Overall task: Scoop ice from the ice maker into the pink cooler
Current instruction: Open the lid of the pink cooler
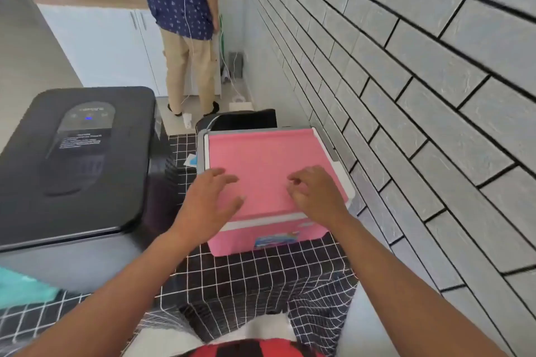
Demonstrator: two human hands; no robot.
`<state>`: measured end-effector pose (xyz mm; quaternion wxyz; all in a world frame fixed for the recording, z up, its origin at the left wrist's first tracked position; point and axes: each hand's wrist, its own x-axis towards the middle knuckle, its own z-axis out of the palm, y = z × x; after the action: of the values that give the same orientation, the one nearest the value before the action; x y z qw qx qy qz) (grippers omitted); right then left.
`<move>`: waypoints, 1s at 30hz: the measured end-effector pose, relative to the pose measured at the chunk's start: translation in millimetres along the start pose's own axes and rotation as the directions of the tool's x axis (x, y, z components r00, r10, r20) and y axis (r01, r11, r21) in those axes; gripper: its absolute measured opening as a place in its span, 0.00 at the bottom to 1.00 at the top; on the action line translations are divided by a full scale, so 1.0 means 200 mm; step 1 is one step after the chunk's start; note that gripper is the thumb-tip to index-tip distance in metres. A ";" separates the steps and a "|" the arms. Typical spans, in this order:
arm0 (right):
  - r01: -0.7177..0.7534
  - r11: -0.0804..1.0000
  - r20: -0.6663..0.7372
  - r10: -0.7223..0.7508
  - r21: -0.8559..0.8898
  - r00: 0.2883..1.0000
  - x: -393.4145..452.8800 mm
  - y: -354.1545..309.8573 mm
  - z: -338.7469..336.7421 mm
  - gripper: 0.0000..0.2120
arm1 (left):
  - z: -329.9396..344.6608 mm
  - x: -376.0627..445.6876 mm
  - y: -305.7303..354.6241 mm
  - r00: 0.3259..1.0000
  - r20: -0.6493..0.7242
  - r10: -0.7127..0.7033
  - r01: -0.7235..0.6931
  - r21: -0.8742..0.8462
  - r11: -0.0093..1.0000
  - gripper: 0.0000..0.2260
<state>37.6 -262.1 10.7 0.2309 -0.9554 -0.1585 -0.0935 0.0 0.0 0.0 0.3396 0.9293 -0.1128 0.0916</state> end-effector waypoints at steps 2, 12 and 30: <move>0.021 0.998 -0.036 -0.024 -0.061 0.999 0.02 0.05 0.00 0.15 | 0.04 0.01 -0.01 0.993 0.073 -0.092 0.087 0.066 0.994 0.32; -0.030 0.960 0.016 0.035 -0.279 0.999 0.01 0.19 0.11 0.28 | 0.13 -0.02 -0.04 0.973 0.184 -0.141 0.037 0.477 0.878 0.57; 0.093 0.943 0.282 0.001 -0.319 0.960 -0.04 0.35 0.01 0.56 | 0.10 0.03 0.01 0.979 0.147 -0.138 0.017 0.621 0.784 0.55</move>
<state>55.1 -322.5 -23.1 0.0416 -0.9801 -0.1939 0.0109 7.5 -14.8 -12.1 0.0093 0.9973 -0.0691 0.0229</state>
